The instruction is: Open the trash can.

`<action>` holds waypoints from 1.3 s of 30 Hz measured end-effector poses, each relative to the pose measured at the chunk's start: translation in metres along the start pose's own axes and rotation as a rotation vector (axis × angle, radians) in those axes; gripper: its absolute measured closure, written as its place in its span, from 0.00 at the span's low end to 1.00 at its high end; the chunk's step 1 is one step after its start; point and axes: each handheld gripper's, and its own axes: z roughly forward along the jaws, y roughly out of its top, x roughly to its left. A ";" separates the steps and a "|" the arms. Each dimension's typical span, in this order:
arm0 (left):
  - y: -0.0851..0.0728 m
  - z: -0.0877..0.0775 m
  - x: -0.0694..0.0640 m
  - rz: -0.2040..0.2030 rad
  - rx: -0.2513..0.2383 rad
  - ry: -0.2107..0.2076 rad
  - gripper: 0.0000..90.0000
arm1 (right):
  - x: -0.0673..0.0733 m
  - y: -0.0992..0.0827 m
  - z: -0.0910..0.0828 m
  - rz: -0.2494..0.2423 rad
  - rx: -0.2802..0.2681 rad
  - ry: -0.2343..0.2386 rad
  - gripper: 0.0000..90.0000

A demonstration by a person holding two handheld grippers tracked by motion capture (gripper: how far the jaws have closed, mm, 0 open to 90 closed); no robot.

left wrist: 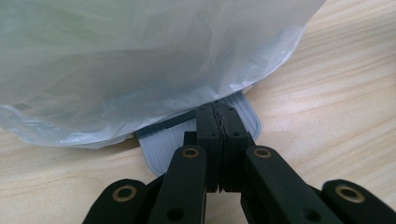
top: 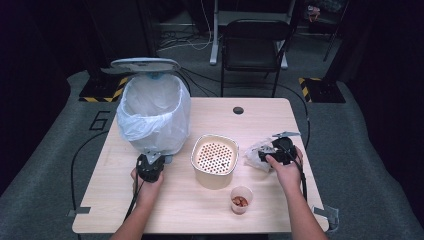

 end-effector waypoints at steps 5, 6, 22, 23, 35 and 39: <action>0.000 0.000 0.000 0.017 -0.002 0.013 0.99 | 0.000 -0.005 0.008 0.010 0.007 -0.013 0.16; 0.000 0.000 0.000 0.015 -0.002 0.013 0.99 | -0.003 -0.009 0.012 0.020 0.022 -0.015 0.16; 0.000 0.000 -0.001 0.010 -0.004 0.012 0.99 | -0.009 -0.027 0.026 0.045 0.057 0.031 0.49; 0.000 0.000 -0.001 0.011 0.000 0.010 0.99 | -0.009 -0.028 0.026 0.045 0.049 0.035 0.55; 0.000 0.000 -0.003 0.033 0.000 0.029 0.99 | -0.002 -0.019 0.017 -0.012 0.072 0.087 0.83; 0.000 0.000 -0.002 0.029 -0.003 0.026 0.99 | 0.003 -0.009 0.006 -0.039 0.062 0.116 0.84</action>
